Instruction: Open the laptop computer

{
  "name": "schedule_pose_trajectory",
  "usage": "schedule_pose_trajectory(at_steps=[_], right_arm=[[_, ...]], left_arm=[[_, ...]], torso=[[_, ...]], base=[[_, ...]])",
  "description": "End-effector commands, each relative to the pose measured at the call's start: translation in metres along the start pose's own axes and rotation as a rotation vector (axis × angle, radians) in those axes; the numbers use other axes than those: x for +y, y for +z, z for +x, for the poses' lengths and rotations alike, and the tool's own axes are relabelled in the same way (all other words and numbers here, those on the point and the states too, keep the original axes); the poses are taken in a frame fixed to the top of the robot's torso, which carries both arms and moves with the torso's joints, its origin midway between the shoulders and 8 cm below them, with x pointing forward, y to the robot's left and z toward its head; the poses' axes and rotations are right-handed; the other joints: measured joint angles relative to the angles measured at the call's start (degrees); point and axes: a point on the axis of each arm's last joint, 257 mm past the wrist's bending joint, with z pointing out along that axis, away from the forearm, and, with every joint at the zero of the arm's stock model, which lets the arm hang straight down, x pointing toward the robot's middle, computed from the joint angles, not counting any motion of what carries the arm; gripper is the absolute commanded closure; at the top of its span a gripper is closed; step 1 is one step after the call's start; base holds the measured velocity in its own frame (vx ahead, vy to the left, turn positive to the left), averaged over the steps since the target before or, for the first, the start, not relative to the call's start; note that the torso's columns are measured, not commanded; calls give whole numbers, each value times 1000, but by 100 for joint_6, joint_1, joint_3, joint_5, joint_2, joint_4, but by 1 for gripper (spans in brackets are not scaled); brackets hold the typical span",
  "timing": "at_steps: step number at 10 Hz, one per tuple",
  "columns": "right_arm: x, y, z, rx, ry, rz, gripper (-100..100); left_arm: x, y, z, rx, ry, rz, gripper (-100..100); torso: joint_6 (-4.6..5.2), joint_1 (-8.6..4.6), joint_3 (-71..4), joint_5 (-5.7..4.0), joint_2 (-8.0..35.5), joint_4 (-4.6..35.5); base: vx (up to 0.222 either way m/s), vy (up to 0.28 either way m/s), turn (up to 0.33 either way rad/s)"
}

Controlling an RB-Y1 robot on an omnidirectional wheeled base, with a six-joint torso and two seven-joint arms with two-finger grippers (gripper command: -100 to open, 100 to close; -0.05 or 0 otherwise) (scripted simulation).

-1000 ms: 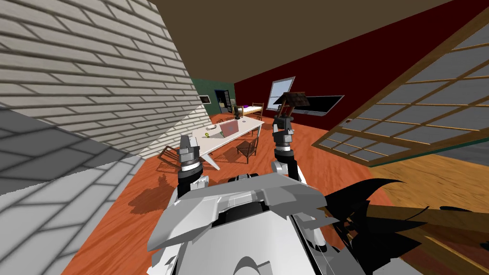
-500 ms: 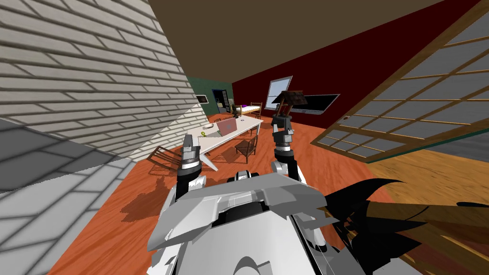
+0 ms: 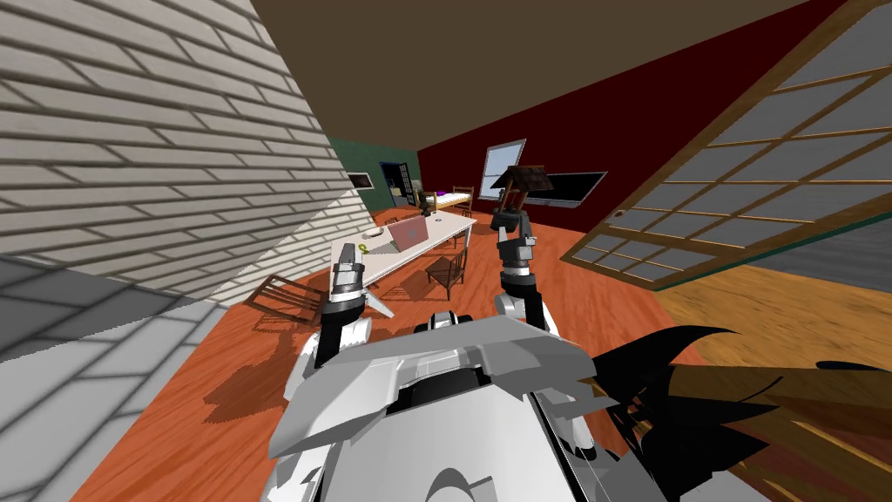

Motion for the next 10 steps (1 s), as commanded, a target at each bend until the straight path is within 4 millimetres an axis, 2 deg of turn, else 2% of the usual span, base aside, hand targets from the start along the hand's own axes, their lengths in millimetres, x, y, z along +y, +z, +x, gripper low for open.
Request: schedule_pose_trajectory(at_steps=[1, 10], right_arm=[[0, 0, 0, 0, 0, 0, 0], [0, 0, 0, 0, 0, 0, 0]], left_arm=[[16, 4, -3, 5, 22, -51, -100], [77, 16, -26, -5, 114, -250, -100]], torso=[[-1, 3, 2, 1, 4, 1], [1, -4, 4, -1, 7, 2]], base=[[33, -3, -65], [57, -7, -85]])
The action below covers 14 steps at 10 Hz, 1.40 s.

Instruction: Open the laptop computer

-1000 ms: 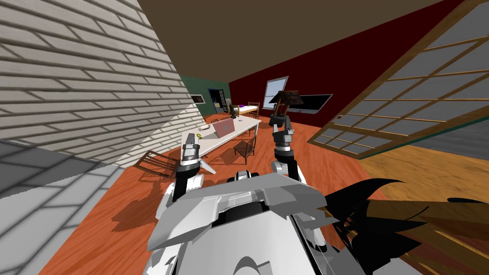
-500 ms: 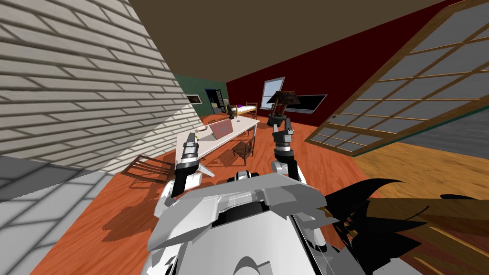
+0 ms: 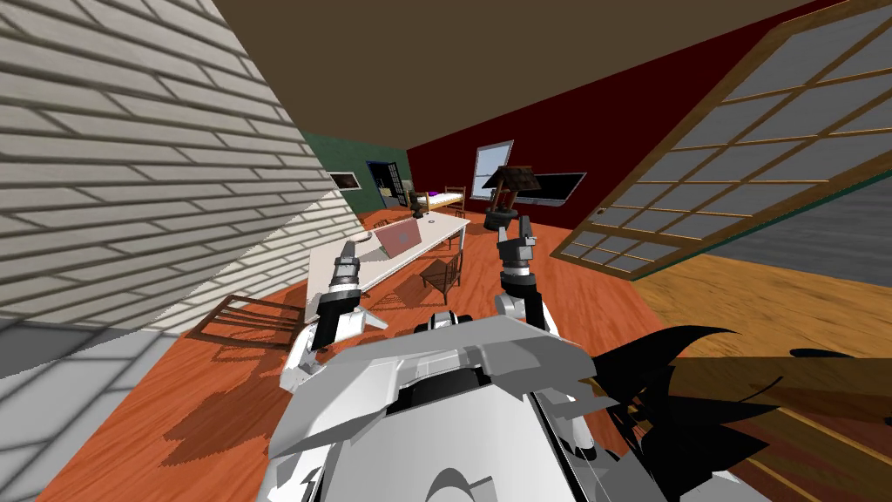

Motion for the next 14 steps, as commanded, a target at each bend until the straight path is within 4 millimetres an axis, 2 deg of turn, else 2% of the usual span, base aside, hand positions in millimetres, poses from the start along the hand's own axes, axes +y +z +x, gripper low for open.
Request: schedule_pose_trajectory(at_steps=[1, 4, 5, 10, 12, 13, 14], right_arm=[[0, 0, 0, 0, 0, 0, 0], [0, 0, 0, 0, 0, 0, 0], [0, 0, 0, 0, 0, 0, 0], [0, 0, 0, 0, 0, 0, 0], [0, 0, 0, 0, 0, 0, 0], [0, 0, 0, 0, 0, 0, 0], [0, 0, 0, 0, 0, 0, 0]], left_arm=[[16, 4, -5, -4, 19, -54, -100], [44, 11, -17, -16, 54, -148, -100], [47, 11, -16, -14, 54, -159, -100], [88, 16, -35, -35, 97, -297, -100], [102, 15, -40, -39, 107, -347, -100], [102, 15, -40, -39, 107, -348, -100], [113, 15, -46, -45, 116, -386, -100]], torso=[[0, 0, -4, 0, -6, -2], [0, 4, -7, 2, -12, -4], [-1, 4, -10, 1, -16, -5], [0, 6, -5, 2, -9, -3], [-2, 3, -4, 1, -5, -2], [0, 1, -2, 0, -4, -1], [-2, 1, -1, 0, -1, -1]], base=[[51, -3, -36], [69, 0, -109], [57, 3, -31], [53, 0, -84], [50, 1, -66], [39, -3, -41], [44, -2, -65]])
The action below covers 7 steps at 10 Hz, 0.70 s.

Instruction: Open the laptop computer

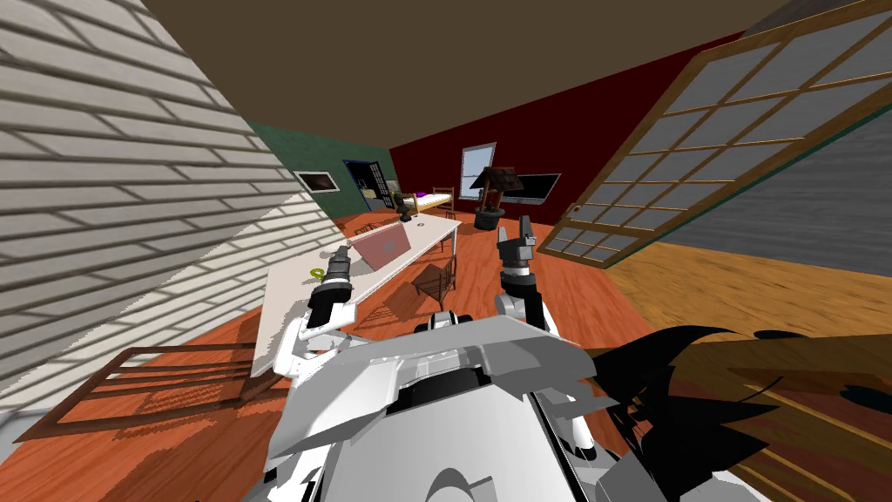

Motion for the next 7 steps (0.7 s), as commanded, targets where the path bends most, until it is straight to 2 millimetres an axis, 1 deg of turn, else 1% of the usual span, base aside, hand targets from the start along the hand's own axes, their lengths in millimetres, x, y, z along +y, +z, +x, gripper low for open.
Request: schedule_pose_trajectory(at_steps=[1, 2, 4, 5, 7], right_arm=[[0, 0, 0, 0, 0, 0, 0], [0, 0, 0, 0, 0, 0, 0], [0, 0, 0, 0, 0, 0, 0], [0, 0, 0, 0, 0, 0, 0], [0, 0, 0, 0, 0, 0, 0]], left_arm=[[20, 8, -10, -14, 20, -71, -100], [23, 8, -10, -12, 20, -83, -100], [39, 13, -20, -27, 37, -141, -100], [42, 13, -20, -25, 37, -154, -100], [58, 17, -30, -39, 52, -212, -100]], torso=[[2, 2, -2, 1, -4, -1], [2, 4, -6, 1, -11, -3], [1, 3, -2, 1, -3, -1], [2, 3, -4, 1, -7, -2], [2, 1, -2, 0, -4, -1]], base=[[65, 2, -126], [50, 7, -42], [50, 6, -85], [46, 5, -47], [52, 3, -89]])
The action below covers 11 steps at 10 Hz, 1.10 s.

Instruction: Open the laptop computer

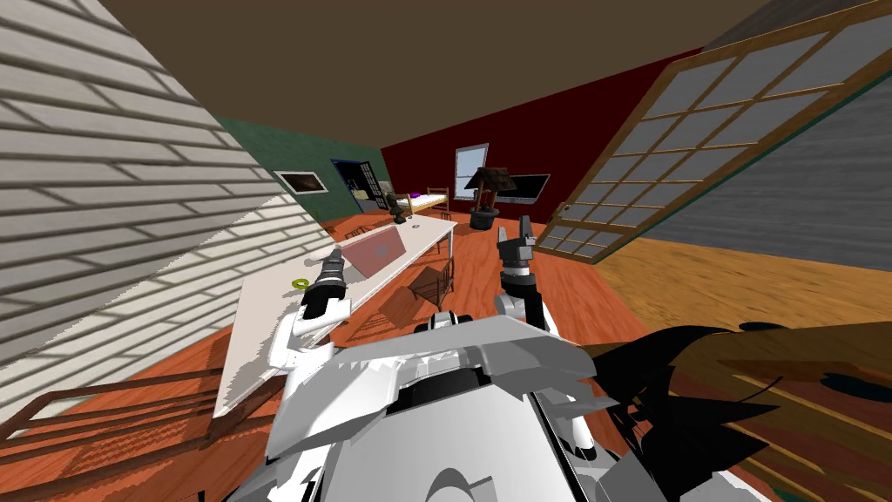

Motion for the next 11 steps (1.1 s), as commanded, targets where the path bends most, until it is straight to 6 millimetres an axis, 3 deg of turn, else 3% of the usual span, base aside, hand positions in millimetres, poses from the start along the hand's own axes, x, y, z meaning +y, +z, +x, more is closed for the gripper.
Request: schedule_pose_trajectory(at_steps=[1, 7, 11], right_arm=[[0, 0, 0, 0, 0, 0, 0], [0, 0, 0, 0, 0, 0, 0], [0, 0, 0, 0, 0, 0, 0]], left_arm=[[13, 5, -7, -10, 11, -52, -100], [46, 16, -34, -49, 41, -192, -100], [48, 20, -38, -84, 43, -208, -100]], torso=[[0, 2, -2, 0, -3, -1], [-1, 5, -1, 2, 0, -1], [5, 16, 11, 4, 20, 5]], base=[[44, 7, -27], [49, 7, -72], [-15, 38, -94]])
